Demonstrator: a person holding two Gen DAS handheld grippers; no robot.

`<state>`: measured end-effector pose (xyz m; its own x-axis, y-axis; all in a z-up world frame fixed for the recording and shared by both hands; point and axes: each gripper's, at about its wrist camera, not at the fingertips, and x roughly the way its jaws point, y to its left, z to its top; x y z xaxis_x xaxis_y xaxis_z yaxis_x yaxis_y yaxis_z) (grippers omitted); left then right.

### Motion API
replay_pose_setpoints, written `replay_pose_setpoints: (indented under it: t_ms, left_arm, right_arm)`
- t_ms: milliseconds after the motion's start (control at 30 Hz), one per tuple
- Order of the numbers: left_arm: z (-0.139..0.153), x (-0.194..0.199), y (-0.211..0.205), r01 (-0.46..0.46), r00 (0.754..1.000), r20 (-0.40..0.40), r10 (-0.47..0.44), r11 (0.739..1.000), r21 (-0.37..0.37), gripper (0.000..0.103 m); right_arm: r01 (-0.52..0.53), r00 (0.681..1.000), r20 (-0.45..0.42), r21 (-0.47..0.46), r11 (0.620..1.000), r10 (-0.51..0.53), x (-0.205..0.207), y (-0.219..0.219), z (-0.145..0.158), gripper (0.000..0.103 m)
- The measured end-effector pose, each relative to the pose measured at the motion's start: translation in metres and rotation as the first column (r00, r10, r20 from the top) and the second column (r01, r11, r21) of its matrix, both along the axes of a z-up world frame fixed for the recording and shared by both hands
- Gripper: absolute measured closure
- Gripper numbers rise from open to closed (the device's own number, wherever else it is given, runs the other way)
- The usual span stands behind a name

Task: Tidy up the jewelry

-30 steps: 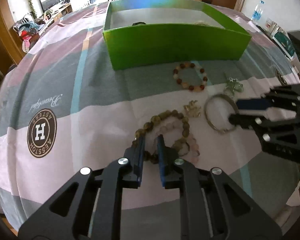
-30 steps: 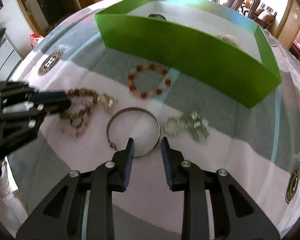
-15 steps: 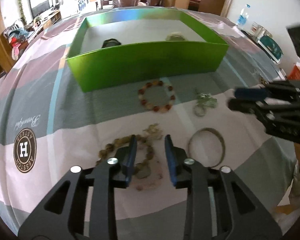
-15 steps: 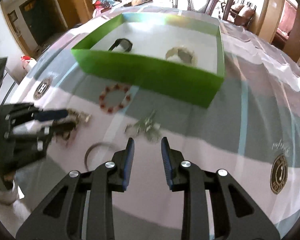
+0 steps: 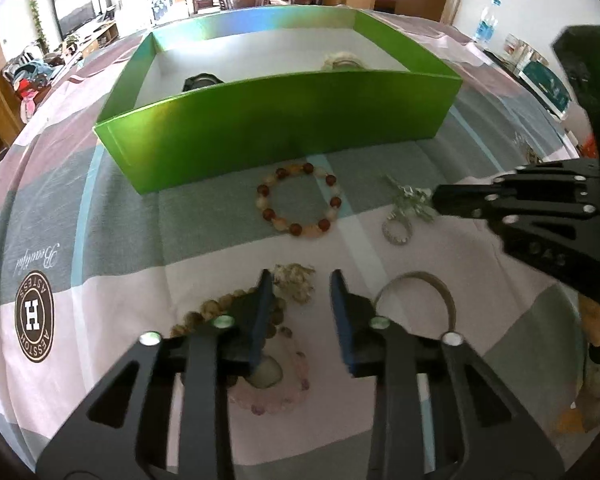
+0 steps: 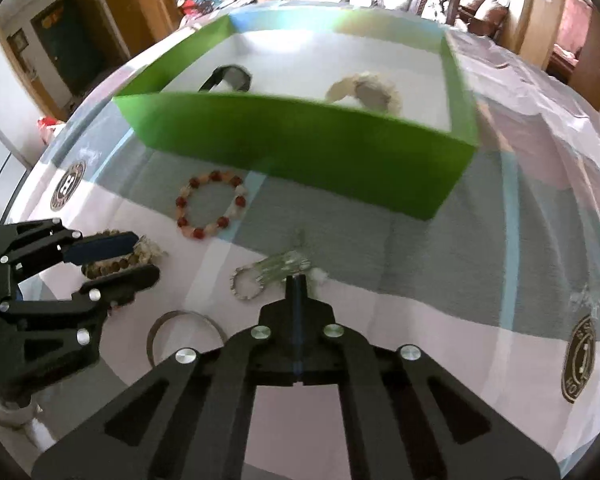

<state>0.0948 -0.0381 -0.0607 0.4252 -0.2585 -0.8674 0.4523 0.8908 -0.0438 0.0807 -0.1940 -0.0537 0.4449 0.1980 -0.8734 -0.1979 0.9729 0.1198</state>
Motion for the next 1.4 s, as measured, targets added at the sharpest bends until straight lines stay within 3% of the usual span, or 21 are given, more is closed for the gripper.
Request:
replay_pose_setpoints:
  t_ms: [233,333,533,633,667,800,867,900,933,1000,1033,1400]
  left_arm:
    - [0.009,0.016,0.01,-0.056,0.998,0.0,0.056,0.998,-0.028,0.08]
    - [0.021,0.023,0.01,-0.066,0.998,0.017,0.066,0.997,-0.036,0.072]
    - [0.021,0.044,-0.005,-0.064,0.998,-0.002,0.064,0.998,-0.021,0.067]
    - [0.006,0.056,-0.012,-0.062,0.997,-0.043,0.062,0.998,-0.013,0.067]
    - [0.002,0.058,-0.014,-0.065,0.997,-0.047,0.064,0.998,-0.002,0.067]
    - [-0.007,0.063,-0.018,-0.071,0.997,-0.032,0.072,0.997,0.015,0.067]
    - [-0.008,0.064,-0.016,-0.075,0.997,-0.029,0.075,0.997,0.012,0.074]
    - [-0.008,0.065,-0.015,-0.081,0.996,-0.022,0.081,0.997,0.019,0.086]
    - [-0.009,0.065,-0.013,-0.088,0.996,-0.019,0.089,0.996,0.018,0.092]
    - [-0.008,0.066,-0.009,-0.098,0.995,-0.023,0.098,0.995,-0.003,0.094]
    - [-0.009,0.067,-0.007,-0.106,0.994,-0.024,0.105,0.994,-0.013,0.094]
    - [0.006,0.053,-0.001,-0.114,0.992,0.053,0.116,0.993,-0.037,0.094]
  right_arm:
    - [0.051,0.998,0.047,0.025,0.998,-0.052,0.001,-0.019,0.011,0.1]
    - [0.048,0.998,0.041,0.015,0.999,-0.049,0.003,-0.016,0.007,0.088]
    - [-0.004,1.0,0.008,-0.021,1.0,0.004,0.003,0.002,-0.009,0.087]
    - [-0.017,1.0,0.014,-0.032,0.999,0.017,0.003,0.007,-0.011,0.064]
    - [-0.018,1.0,0.019,-0.036,0.999,0.019,0.003,0.008,-0.012,0.063]
    - [-0.024,0.999,0.031,-0.055,0.998,0.026,0.005,0.01,-0.015,0.064]
    - [-0.029,0.999,0.042,-0.072,0.997,0.032,0.004,0.012,-0.015,0.081]
    - [-0.03,0.999,0.043,-0.076,0.997,0.033,0.004,0.012,-0.015,0.081]
    - [-0.033,0.999,0.034,-0.063,0.997,0.035,0.004,0.011,-0.014,0.081]
    - [-0.033,0.999,0.034,-0.042,0.999,0.034,0.002,0.007,-0.012,0.09]
    - [-0.033,0.999,0.041,-0.037,0.999,0.034,0.001,0.006,-0.009,0.103]
    - [0.073,0.994,0.084,0.025,0.997,-0.075,-0.002,-0.029,0.01,0.1]
